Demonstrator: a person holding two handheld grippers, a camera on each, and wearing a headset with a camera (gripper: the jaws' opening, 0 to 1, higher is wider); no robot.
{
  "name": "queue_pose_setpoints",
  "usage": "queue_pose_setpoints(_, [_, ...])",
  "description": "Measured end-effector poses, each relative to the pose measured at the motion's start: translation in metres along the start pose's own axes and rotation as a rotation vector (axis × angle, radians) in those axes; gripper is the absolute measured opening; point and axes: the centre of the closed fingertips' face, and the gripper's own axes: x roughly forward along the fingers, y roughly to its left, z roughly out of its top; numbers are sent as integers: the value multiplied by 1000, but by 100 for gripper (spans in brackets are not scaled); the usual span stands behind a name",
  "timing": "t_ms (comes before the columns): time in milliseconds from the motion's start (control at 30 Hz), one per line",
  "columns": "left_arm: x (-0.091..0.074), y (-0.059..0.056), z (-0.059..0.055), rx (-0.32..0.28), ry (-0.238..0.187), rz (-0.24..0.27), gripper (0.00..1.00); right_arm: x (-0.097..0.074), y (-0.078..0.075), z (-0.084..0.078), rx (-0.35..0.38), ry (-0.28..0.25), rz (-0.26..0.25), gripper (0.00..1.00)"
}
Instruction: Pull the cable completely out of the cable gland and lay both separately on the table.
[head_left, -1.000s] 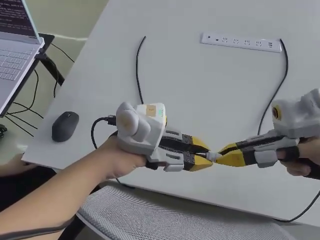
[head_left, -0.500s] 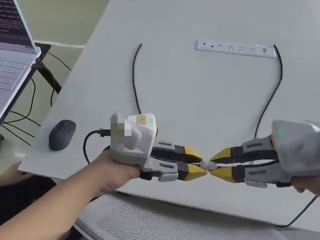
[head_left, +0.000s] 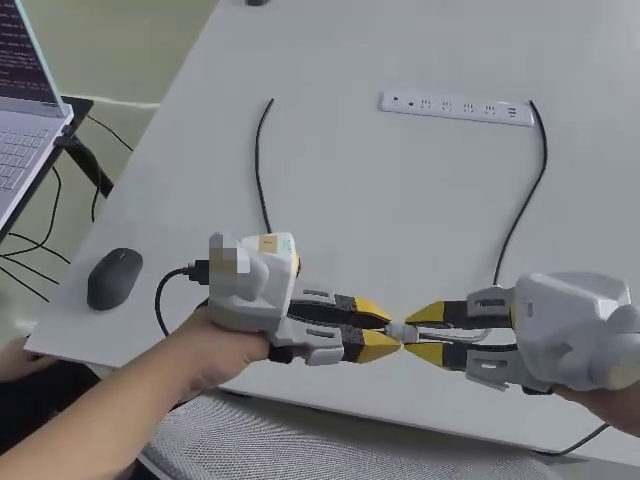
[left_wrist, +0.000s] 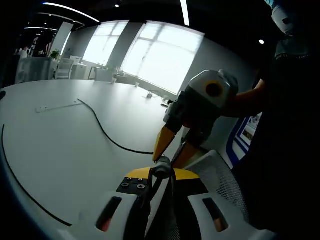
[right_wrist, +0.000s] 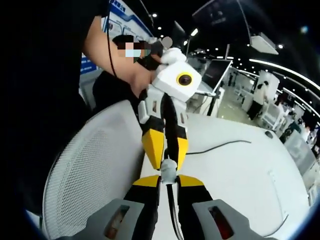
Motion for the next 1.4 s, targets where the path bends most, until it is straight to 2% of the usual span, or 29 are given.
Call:
queue_pose_setpoints(233, [2, 1, 3, 9, 4, 2, 15, -2, -2, 1, 29, 1, 5, 8])
queue_pose_setpoints(333, [2, -1, 3, 18, 7, 3, 15, -2, -2, 0, 61, 0, 8, 8])
queue_pose_setpoints(433, [2, 0, 5, 55, -3, 16, 15, -5, -3, 2, 111, -6, -15, 9])
queue_pose_setpoints(500, [3, -1, 5, 52, -1, 15, 15, -9, -1, 2, 128, -8, -15, 10])
queue_pose_setpoints(567, [3, -2, 5, 63, 4, 17, 15, -14, -5, -1, 158, 0, -54, 13])
queue_pose_setpoints(667, [3, -1, 7, 88, 6, 25, 15, -21, -11, -4, 233, 9, -124, 21])
queue_pose_setpoints(733, [3, 0, 9, 98, 3, 30, 15, -29, -21, -6, 219, 9, -211, 22])
queue_pose_setpoints(800, [3, 2, 12, 116, -1, 37, 15, -30, -19, -9, 218, 24, -237, 22])
queue_pose_setpoints(867, [3, 5, 17, 145, -16, 53, 15, -33, -24, -20, 202, 85, -310, 22])
queue_pose_setpoints(933, [3, 6, 21, 148, -28, 51, 15, -35, -29, -25, 182, 120, -384, 24])
queue_pose_setpoints(1067, [4, 8, 28, 172, -30, 59, 15, -32, -29, -22, 111, 141, -424, 15])
queue_pose_setpoints(1133, [4, 9, 30, 181, -29, 60, 15, -27, -28, -19, 112, 139, -421, 13])
queue_pose_setpoints(1267, [5, 11, 32, 188, -23, 60, 15, -25, -32, -16, 108, 143, -446, 7])
queue_pose_setpoints(1400, [5, 11, 31, 188, -18, 58, 15, -21, -33, -13, 126, 131, -463, 4])
